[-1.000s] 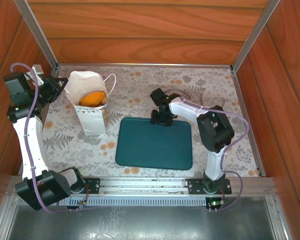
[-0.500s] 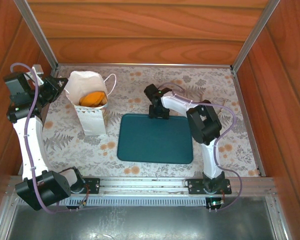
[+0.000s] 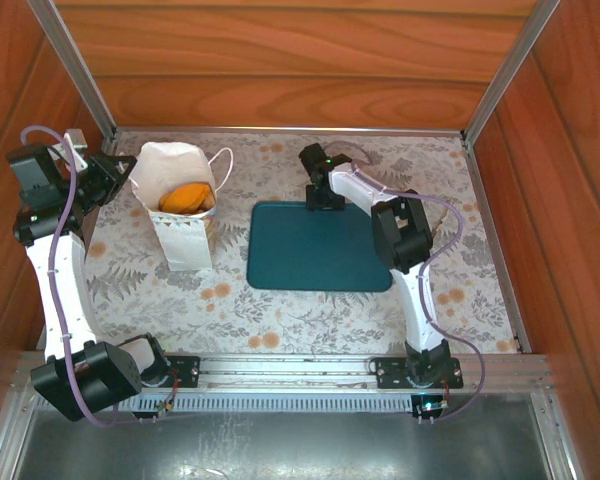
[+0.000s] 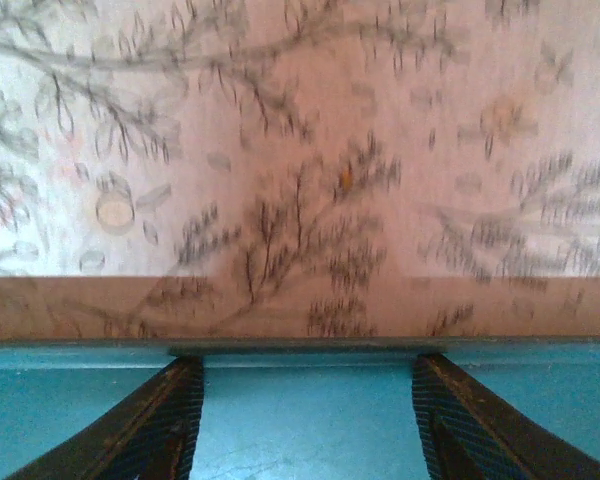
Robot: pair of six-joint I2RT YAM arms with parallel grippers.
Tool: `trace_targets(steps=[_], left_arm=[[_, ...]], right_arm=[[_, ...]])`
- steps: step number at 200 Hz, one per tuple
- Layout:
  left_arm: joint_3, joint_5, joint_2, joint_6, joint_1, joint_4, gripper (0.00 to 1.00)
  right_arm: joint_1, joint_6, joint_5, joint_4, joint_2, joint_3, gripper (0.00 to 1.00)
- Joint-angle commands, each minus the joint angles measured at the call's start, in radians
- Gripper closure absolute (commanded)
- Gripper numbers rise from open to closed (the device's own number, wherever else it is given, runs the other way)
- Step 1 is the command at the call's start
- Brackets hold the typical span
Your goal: Take the fake bread out of the paper bag
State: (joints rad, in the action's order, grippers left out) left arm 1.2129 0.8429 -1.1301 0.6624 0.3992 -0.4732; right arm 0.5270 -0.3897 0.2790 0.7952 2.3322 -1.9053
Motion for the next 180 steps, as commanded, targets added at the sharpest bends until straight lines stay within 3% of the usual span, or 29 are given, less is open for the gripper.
trace_targets(steps=[1,55,180], left_arm=[[0.035,0.024,0.016,0.0,0.007,-0.017,1.0],[0.04,0.025,0.01,0.001,0.006,-0.017,1.0],[0.032,0.017,0.024,0.017,-0.016,-0.017,1.0]], right_arm=[[-0.02,0.175,-0.017,-0.007,0.053,-0.058,0.41],[-0.056,0.141,-0.049,0.028,0.081,-0.119,0.4],[-0.107,-0.226,-0.051,0.059,0.075,-0.107,0.4]])
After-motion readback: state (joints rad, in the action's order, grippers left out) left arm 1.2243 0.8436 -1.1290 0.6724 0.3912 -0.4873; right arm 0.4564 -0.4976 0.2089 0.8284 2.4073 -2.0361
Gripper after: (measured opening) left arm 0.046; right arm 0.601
